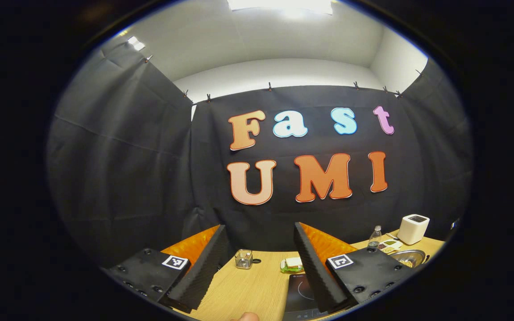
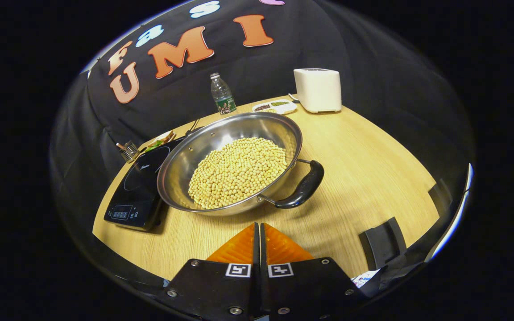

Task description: First push the handle of the pot to place it horizontally, then grasp the pot with both hands and set it on the induction cooktop.

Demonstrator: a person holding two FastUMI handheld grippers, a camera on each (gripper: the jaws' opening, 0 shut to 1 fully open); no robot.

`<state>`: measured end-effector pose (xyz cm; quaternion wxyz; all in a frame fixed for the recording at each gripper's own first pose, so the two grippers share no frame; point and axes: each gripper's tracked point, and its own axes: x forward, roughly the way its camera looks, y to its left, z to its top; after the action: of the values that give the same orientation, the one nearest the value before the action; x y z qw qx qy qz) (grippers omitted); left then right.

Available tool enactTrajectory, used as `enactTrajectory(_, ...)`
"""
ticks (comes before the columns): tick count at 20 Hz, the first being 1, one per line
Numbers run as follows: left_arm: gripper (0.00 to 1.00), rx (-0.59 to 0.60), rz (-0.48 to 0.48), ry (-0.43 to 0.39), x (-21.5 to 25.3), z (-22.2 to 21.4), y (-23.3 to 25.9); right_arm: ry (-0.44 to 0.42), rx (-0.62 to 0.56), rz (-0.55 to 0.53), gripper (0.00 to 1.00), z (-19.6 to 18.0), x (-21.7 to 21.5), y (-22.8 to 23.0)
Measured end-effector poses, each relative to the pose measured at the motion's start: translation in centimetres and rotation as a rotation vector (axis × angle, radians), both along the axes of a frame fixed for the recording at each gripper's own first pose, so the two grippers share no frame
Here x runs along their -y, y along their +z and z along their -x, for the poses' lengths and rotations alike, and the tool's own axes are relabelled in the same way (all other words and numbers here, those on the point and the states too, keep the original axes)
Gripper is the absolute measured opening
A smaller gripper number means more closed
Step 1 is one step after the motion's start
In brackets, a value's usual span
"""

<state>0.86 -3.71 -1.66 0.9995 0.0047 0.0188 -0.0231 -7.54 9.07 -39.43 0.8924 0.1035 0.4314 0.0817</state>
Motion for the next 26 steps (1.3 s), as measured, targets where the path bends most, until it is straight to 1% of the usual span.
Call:
enactTrajectory(2,0.98,-0.002,0.001,-0.004,0.1,-0.1,-0.3,-0.028,-0.021,0.0,0.0,-0.4,-0.1,-0.3)
enactTrajectory(5,0.99,-0.013,0.008,0.002,0.2,-0.4,-0.8,-0.066,-0.04,0.04,0.0,-0.8,0.2,-1.1)
enactTrajectory(7,0.99,-0.022,0.008,-0.002,0.3,-0.8,-1.2,-0.083,-0.053,0.041,0.0,-1.2,0.0,-1.1)
enactTrajectory(8,0.99,-0.026,0.005,0.0,0.3,-0.8,-1.4,-0.087,-0.053,0.037,0.0,-1.4,-0.1,-1.0)
enactTrajectory(11,0.99,-0.037,0.006,0.007,0.0,-1.2,-1.8,-0.107,-0.023,0.08,0.0,-2.7,1.1,-0.4)
enactTrajectory(14,0.99,-0.046,0.008,0.013,-0.1,-1.3,-2.2,-0.127,-0.047,0.049,0.0,-3.0,1.3,-0.4)
enactTrajectory(20,0.98,-0.06,0.001,0.016,-0.1,-1.6,-2.8,-0.211,-0.034,0.041,0.0,-5.6,4.0,-0.4)
enactTrajectory(26,0.98,-0.069,0.007,0.009,0.5,-1.9,-3.8,-0.245,-0.02,0.057,0.0,-8.3,5.6,-0.7)
